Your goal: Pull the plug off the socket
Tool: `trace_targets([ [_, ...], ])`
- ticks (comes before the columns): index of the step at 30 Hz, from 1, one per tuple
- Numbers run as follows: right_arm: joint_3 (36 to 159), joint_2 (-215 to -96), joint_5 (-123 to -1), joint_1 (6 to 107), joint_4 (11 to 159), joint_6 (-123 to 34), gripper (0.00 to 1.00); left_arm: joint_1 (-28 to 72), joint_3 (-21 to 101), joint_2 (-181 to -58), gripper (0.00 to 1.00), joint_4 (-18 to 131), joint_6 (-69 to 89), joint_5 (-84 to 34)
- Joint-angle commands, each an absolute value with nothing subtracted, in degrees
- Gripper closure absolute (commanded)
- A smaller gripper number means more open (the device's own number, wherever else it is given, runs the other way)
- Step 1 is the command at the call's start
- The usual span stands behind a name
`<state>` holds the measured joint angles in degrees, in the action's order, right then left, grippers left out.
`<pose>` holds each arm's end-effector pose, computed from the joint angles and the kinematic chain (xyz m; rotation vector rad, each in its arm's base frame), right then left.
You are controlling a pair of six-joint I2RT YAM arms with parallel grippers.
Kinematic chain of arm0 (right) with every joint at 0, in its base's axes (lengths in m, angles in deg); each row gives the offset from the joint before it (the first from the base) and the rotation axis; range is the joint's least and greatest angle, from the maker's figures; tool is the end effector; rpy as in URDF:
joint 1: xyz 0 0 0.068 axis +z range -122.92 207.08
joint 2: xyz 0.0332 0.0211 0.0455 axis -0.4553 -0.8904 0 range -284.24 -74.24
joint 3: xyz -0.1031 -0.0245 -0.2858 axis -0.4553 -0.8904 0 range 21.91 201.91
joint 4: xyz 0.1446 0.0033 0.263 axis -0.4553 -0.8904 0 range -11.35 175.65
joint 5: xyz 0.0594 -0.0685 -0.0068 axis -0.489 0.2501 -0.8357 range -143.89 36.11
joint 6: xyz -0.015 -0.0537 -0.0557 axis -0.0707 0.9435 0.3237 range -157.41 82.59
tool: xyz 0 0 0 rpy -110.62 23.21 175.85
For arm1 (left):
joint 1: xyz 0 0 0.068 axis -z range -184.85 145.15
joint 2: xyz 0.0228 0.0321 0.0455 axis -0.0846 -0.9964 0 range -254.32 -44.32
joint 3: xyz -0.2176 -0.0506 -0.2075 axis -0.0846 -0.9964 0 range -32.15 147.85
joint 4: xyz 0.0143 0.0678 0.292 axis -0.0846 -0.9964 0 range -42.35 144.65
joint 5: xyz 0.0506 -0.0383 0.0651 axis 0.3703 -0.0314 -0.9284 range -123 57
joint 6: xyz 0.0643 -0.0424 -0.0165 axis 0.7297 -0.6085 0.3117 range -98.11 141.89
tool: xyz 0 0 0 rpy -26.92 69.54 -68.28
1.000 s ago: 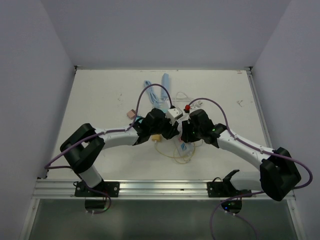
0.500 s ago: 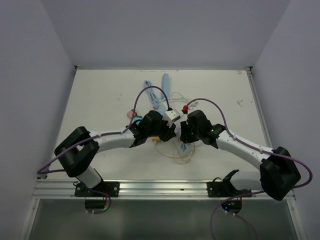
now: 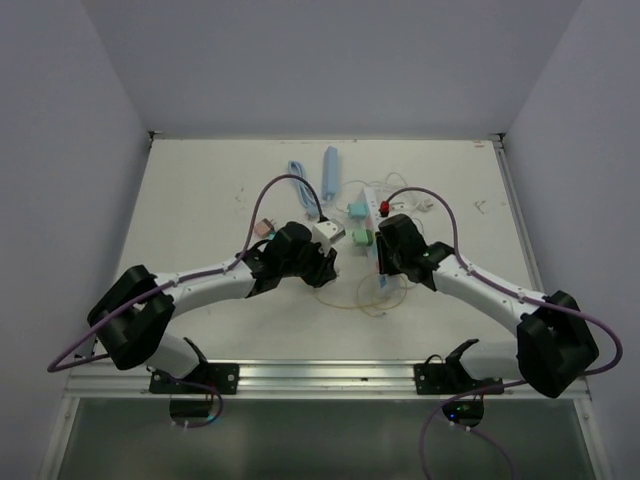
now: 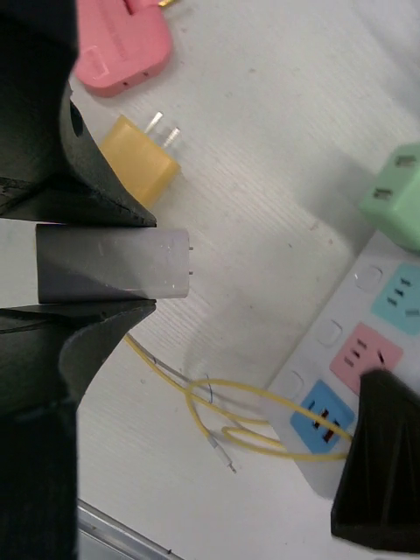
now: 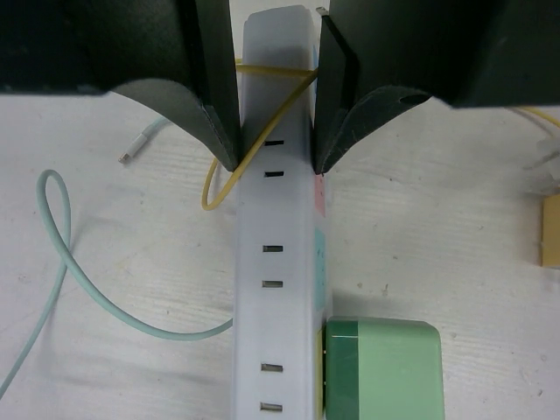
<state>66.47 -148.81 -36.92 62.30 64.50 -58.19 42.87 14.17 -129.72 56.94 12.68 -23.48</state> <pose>0.2610 0.1601 0.2007 -0.1772 2.4063 0.0814 0.2397 -0.2803 0.1917 0.8493 2.1400 -0.7175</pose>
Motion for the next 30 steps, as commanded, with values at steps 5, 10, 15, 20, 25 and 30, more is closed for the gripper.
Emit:
trace_targets([
  [5,63.4,-144.1,-44.3,62.2,64.6,-59.1,1.00,30.8,6.3,-127.7,0.82,63.4,-2.6,-19.2],
  [10,62.2,-142.0,-48.3,62.2,68.1,-61.2,1.00,28.4,5.5,-128.8,0.59,63.9,-7.0,-18.9],
  [15,60.8,-141.2,-49.2,62.2,70.2,-62.4,1.00,26.4,6.0,-126.9,0.25,63.8,-13.0,-18.7],
  [20,59.6,-140.1,-49.9,62.1,72.1,-64.1,1.00,25.7,9.9,-125.4,0.13,61.6,-19.7,-18.6],
  [25,58.6,-139.4,-50.0,62.2,74.1,-66.0,1.00,25.7,13.3,-126.1,0.12,62.1,-27.2,-16.9],
  [30,57.2,-138.1,-50.0,62.3,76.1,-67.6,1.00,26.4,17.0,-130.1,0.11,63.8,-31.5,-14.9],
])
